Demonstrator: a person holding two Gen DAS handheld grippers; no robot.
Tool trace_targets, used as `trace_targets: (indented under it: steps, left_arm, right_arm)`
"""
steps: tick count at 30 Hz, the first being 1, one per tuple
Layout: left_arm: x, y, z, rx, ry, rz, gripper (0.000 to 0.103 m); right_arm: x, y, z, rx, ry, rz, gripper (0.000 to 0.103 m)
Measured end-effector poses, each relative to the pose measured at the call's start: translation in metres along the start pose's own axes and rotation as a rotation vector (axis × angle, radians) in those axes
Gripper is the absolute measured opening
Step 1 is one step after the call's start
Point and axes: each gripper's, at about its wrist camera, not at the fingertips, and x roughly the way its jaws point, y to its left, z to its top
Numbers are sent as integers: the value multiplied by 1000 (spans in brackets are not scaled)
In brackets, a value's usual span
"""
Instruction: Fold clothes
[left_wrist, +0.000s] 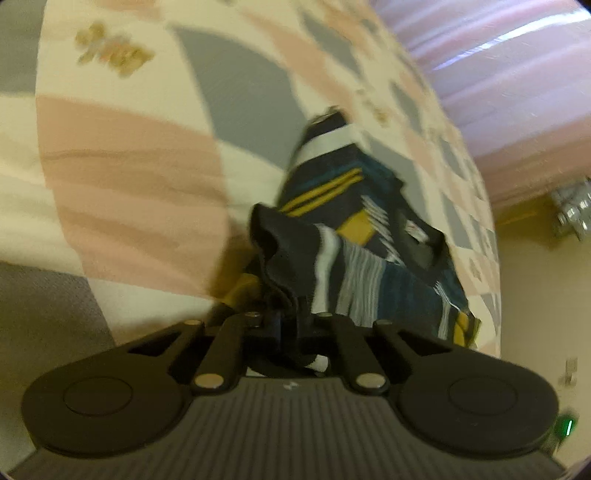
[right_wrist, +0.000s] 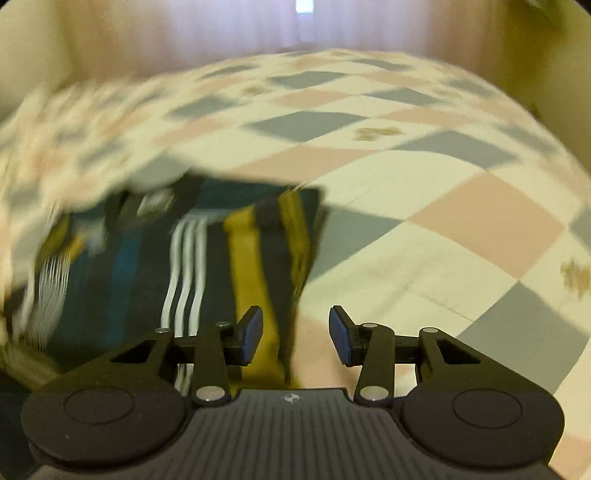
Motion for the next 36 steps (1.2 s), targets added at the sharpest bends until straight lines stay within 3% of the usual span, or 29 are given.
trace_targets:
  steps: [3,6,7,9,11,13,14,15,21,27,33,36]
  left_arm:
    - [-5,-3,-5,24,2,37,9]
    - [3,9,-2,-31,10,72,21]
    - [4,13,1,-58,5,52,30]
    - [11,14,6,-78,-4,40,34]
    - [16,12,10,-70,-12,57,19]
    - [10,6,8,-20,-46,62,0]
    - [3,2,6,12,-69,55,0]
    - [-7,-2,2,36,-90,43,0]
    - [-31,-8,-25,123,-107,97,0]
    - [-7,8,-33,81,-55,155,1]
    - [-16,10,-33,75,-69,139,1]
    - [-15,9,-37,80,-73,147,1]
  right_arm:
    - [11,-7,19,88,-28,35,43]
    - [19,-7,23,146,-34,55,43]
    - [22,-8,23,172,-26,53,43]
    - [28,-16,23,218,-21,49,43]
    - [34,-24,25,255,-26,45,43]
    - [39,-30,31,281,-41,46,24]
    - [42,-33,35,289,-49,54,3]
    - [46,-35,40,293,-58,58,1]
    - [78,-30,61,259,-62,84,1]
    - [130,-15,61,151,58,65,1]
    - [103,-15,64,114,-12,77,8]
    - [117,-15,63,90,18,60,8]
